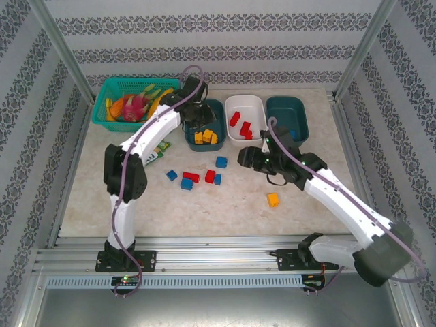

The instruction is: Sort the legos into containers by color

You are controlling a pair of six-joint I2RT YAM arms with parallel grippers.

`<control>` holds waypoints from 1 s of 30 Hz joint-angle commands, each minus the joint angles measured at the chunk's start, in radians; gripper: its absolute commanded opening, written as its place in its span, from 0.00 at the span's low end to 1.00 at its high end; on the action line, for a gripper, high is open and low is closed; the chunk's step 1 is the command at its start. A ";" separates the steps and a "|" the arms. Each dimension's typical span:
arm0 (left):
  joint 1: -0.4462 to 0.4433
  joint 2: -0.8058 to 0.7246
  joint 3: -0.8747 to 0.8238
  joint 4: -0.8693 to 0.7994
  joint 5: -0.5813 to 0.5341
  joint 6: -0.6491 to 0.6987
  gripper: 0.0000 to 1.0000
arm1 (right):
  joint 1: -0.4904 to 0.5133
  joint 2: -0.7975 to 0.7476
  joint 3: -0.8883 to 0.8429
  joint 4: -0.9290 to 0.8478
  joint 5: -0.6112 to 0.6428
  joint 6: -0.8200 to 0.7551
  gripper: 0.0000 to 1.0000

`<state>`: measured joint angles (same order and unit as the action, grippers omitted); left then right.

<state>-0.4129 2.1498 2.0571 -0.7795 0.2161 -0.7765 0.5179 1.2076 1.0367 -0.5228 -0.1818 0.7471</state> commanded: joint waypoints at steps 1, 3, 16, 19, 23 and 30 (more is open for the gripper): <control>0.034 0.112 0.111 -0.029 0.053 0.078 0.17 | -0.037 0.076 0.065 0.053 -0.085 0.061 0.60; 0.049 0.176 0.163 0.005 0.087 0.074 0.17 | -0.047 0.116 0.095 0.058 -0.100 0.070 0.60; 0.061 0.402 0.327 0.093 0.253 -0.009 0.24 | -0.073 0.206 0.126 0.089 -0.119 0.103 0.60; 0.064 0.403 0.325 0.088 0.255 -0.013 0.35 | -0.073 0.217 0.123 0.082 -0.114 0.102 0.60; 0.068 0.368 0.325 0.063 0.246 -0.005 0.51 | -0.064 0.248 0.140 0.031 -0.079 0.085 0.60; 0.067 0.216 0.265 0.030 0.211 0.004 0.60 | 0.015 0.346 0.211 -0.040 0.003 0.087 0.62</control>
<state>-0.3576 2.5118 2.3390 -0.7170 0.4465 -0.7856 0.4892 1.5108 1.1927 -0.5163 -0.2333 0.8387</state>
